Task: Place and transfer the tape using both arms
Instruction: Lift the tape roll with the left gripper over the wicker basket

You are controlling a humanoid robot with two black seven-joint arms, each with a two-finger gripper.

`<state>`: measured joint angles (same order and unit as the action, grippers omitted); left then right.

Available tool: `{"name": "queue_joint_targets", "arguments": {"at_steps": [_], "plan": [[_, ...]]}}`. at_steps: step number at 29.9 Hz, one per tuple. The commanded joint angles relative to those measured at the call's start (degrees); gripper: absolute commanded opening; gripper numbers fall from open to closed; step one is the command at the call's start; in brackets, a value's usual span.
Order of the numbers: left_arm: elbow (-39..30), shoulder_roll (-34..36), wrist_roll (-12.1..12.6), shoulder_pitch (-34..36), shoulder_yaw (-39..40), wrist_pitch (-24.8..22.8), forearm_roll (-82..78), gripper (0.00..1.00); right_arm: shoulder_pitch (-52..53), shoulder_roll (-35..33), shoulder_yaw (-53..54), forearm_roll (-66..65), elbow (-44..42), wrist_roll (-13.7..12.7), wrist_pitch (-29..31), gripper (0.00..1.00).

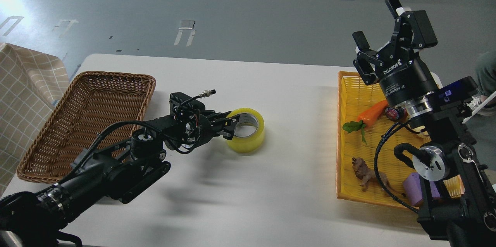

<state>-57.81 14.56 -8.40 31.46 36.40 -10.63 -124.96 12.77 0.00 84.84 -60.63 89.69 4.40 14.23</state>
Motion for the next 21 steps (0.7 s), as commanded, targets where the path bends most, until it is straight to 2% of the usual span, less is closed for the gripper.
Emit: {"name": "queue_joint_targets", "arguments": {"at_steps": [1, 7, 11, 16, 21], "plan": [[-0.29, 0.03, -0.03, 0.1, 0.08, -0.01, 0.68, 0.0, -0.2, 0.0, -0.03, -0.01, -0.04, -0.01, -0.08, 1.0], [-2.12, 1.43, -0.03, 1.59, 0.08, -0.62, 1.56, 0.0, -0.2, 0.0, -0.03, -0.01, -0.12, -0.01, -0.17, 1.0], [-7.92, 7.66, 0.05, 3.86, 0.34, -4.3, 4.09, 0.0, -0.12, 0.0, 0.06, -0.01, -0.47, -0.01, -0.17, 1.0], [-8.64, 13.39, -0.3, 8.36, 0.17, -5.02, 9.03, 0.0, -0.12, 0.0, -0.03, -0.01, -1.0, -0.01, -0.17, 1.0], [-9.6, 20.41, -4.42, 10.38, 0.25, -5.02, 9.55, 0.0, -0.2, 0.0, -0.03, -0.01, -1.0, -0.01, -0.17, 1.0]]}}
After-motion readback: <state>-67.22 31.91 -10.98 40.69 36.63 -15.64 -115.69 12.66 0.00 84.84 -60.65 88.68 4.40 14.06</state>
